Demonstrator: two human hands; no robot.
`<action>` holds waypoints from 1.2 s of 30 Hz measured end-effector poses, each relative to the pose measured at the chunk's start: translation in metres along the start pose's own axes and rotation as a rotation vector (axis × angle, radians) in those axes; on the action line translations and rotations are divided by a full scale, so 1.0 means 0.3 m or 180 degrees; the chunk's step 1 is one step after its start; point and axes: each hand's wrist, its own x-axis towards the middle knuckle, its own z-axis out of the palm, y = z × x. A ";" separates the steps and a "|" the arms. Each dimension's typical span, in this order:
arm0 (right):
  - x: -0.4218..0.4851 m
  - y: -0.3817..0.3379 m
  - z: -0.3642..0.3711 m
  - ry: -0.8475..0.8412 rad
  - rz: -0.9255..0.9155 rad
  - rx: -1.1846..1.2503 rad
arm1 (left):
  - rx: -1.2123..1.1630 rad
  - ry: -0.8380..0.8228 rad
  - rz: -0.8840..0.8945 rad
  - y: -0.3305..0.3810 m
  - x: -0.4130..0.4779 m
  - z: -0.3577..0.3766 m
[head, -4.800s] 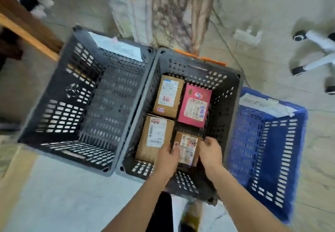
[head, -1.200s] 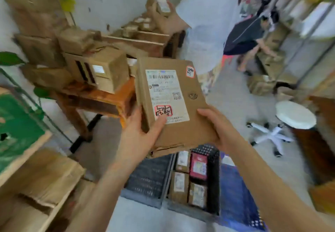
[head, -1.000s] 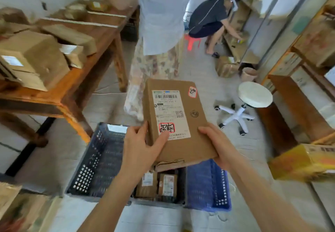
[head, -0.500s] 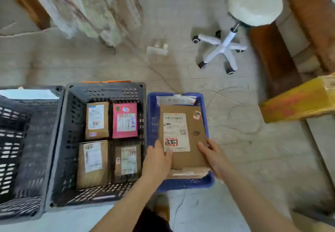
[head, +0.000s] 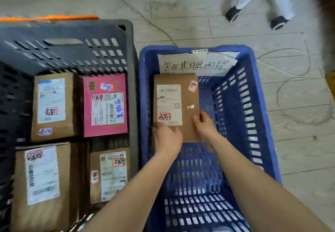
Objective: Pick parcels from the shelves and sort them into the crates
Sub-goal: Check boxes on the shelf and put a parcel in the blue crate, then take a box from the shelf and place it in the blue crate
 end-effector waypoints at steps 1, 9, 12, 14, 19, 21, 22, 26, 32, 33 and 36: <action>-0.005 -0.010 0.004 0.0008 0.0043 -0.0055 | -0.0076 0.0000 -0.0042 0.006 -0.007 -0.008; -0.443 -0.364 -0.097 -0.0001 -0.0036 -0.0315 | -0.0811 -0.0229 -0.0129 0.188 -0.378 -0.339; -0.689 -0.595 -0.107 -0.0146 -0.0249 -0.0457 | -0.1340 0.0136 -0.0295 0.260 -0.562 -0.605; -0.876 -0.777 -0.080 -0.0395 -0.0475 -0.0526 | -0.1606 0.0390 -0.0331 0.303 -0.707 -0.819; -1.395 -1.219 0.113 -0.1207 -0.1267 -0.0723 | -0.2019 0.1076 -0.0022 0.345 -1.103 -1.341; -1.634 -1.332 0.216 -0.1642 -0.1751 -0.0852 | -0.2223 0.1426 0.0016 0.319 -1.286 -1.524; -1.760 -1.372 0.268 -0.1870 -0.1952 -0.0894 | -0.2386 0.1607 0.0052 0.284 -1.379 -1.610; -2.227 -1.460 0.487 -0.2737 -0.2286 -0.0995 | -0.2891 0.2370 0.0163 0.098 -1.787 -1.909; -2.914 -1.407 0.796 -0.3910 -0.2934 -0.1115 | -0.3185 0.4056 0.0168 -0.307 -2.385 -2.221; -3.008 -1.377 0.844 -0.4093 -0.2996 -0.1167 | -0.3178 0.4289 0.0168 -0.381 -2.466 -2.253; -3.239 -1.271 0.976 -0.4405 -0.3259 -0.1301 | -0.3169 0.4657 0.0004 -0.587 -2.676 -2.319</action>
